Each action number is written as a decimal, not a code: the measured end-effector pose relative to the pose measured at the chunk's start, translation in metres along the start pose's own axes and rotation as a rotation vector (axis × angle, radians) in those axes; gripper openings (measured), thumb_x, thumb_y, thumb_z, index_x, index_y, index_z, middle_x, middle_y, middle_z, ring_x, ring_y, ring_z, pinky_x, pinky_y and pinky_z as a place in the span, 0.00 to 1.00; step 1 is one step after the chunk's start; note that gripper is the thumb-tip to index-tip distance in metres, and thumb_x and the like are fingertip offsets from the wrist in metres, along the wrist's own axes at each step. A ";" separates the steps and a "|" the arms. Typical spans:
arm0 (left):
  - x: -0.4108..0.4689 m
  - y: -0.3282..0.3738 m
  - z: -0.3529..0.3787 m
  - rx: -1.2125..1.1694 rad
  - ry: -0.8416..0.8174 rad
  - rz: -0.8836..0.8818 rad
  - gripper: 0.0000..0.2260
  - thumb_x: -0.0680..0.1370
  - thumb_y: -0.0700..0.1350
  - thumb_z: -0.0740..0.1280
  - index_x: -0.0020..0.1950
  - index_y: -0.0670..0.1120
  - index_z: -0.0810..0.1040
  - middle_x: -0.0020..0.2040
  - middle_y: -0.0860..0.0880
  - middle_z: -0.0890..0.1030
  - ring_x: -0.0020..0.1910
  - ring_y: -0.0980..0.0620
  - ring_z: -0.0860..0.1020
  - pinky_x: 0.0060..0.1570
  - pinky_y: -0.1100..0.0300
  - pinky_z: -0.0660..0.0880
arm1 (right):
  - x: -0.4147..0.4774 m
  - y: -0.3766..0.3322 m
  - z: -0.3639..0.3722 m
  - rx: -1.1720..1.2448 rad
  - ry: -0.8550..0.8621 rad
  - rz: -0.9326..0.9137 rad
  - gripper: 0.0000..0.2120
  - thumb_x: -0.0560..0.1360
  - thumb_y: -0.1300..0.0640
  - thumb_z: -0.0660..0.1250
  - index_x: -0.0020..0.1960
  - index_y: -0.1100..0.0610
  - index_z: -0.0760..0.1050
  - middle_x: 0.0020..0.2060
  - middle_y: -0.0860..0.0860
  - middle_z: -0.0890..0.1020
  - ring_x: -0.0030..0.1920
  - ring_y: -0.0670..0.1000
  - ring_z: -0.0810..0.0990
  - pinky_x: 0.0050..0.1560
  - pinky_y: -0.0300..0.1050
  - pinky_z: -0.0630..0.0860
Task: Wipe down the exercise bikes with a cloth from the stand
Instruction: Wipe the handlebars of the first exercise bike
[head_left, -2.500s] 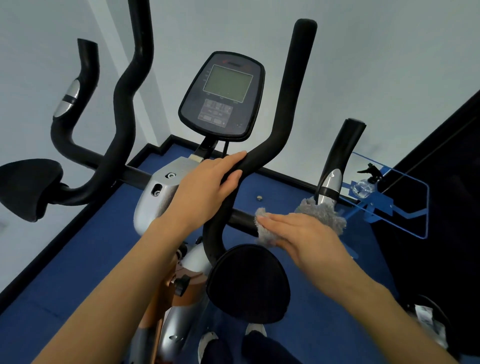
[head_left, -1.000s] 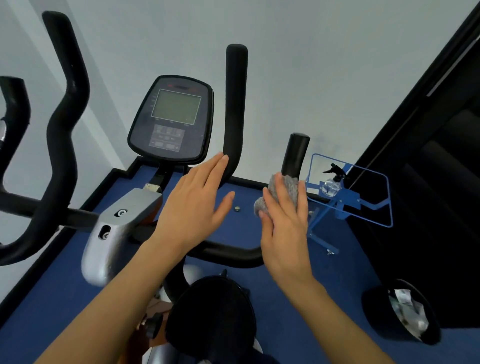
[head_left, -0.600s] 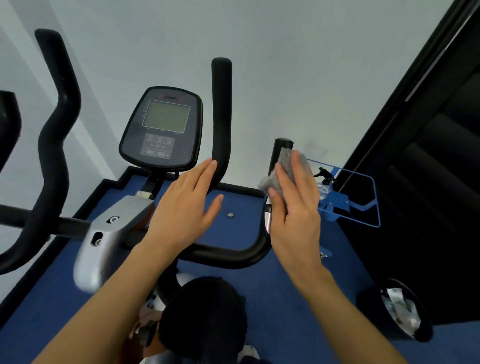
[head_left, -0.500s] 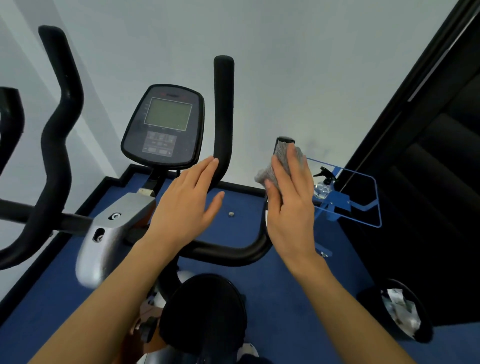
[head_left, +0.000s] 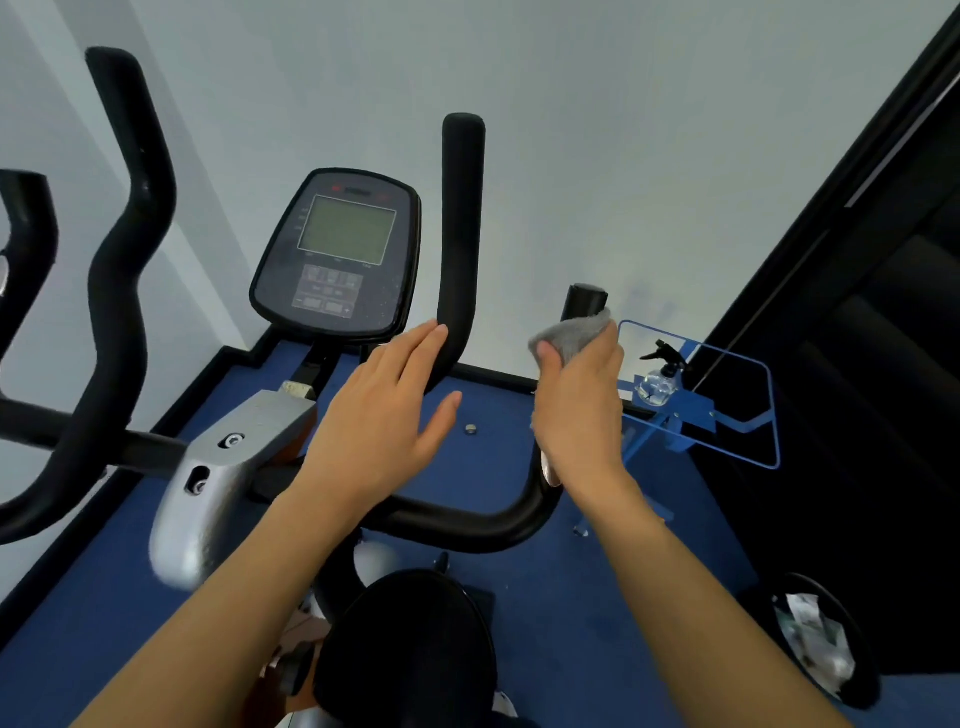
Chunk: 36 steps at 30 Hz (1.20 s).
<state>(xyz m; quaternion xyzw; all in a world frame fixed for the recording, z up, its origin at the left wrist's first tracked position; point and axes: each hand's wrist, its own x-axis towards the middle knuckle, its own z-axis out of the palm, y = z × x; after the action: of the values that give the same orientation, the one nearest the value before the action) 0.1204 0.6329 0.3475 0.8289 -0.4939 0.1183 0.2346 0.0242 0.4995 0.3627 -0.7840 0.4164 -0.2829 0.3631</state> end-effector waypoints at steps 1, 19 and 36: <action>0.001 0.000 0.000 -0.014 -0.004 -0.004 0.27 0.77 0.55 0.55 0.71 0.41 0.64 0.69 0.45 0.69 0.65 0.47 0.70 0.61 0.55 0.69 | 0.006 -0.003 0.000 -0.025 -0.003 0.023 0.30 0.79 0.51 0.58 0.73 0.62 0.48 0.68 0.59 0.63 0.63 0.59 0.69 0.59 0.50 0.70; -0.003 0.002 -0.002 -0.020 0.016 -0.006 0.26 0.77 0.55 0.54 0.71 0.43 0.64 0.69 0.47 0.69 0.66 0.52 0.66 0.63 0.60 0.63 | 0.029 -0.001 0.003 0.010 0.152 -0.233 0.27 0.77 0.55 0.62 0.71 0.63 0.57 0.63 0.59 0.67 0.61 0.57 0.69 0.63 0.53 0.70; -0.083 0.002 -0.027 0.016 0.026 -0.278 0.19 0.78 0.48 0.59 0.67 0.45 0.70 0.65 0.47 0.75 0.62 0.50 0.71 0.62 0.57 0.66 | -0.025 -0.033 -0.058 0.057 -0.110 -0.656 0.17 0.78 0.56 0.60 0.66 0.59 0.68 0.59 0.55 0.73 0.58 0.53 0.70 0.59 0.42 0.67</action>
<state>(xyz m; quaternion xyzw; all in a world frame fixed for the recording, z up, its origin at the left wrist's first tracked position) 0.0796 0.7094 0.3361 0.8895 -0.3704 0.0993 0.2486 -0.0170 0.5144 0.4194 -0.8798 0.1135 -0.3538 0.2964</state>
